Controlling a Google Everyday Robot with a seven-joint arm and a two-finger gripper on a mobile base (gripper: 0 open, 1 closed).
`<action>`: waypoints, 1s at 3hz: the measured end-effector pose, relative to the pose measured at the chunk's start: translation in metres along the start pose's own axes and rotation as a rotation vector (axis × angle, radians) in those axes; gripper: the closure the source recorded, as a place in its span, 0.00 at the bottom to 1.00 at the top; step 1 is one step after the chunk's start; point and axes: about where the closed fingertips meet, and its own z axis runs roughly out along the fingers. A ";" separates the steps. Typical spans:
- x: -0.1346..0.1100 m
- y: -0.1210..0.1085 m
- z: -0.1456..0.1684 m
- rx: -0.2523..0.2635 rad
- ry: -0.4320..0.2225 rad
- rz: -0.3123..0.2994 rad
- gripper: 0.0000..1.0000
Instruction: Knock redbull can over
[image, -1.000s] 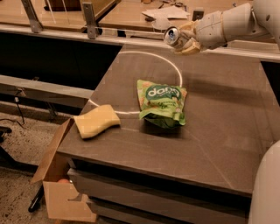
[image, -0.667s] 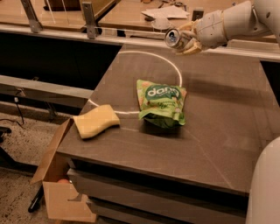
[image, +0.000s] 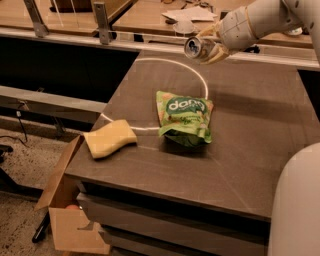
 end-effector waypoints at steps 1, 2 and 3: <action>-0.004 0.007 -0.016 -0.128 0.128 -0.137 1.00; -0.001 0.019 -0.017 -0.192 0.214 -0.236 1.00; 0.017 0.040 0.003 -0.299 0.299 -0.270 1.00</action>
Offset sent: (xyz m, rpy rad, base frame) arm -0.0409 -0.0240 -0.0189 -0.5219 -0.1549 0.1080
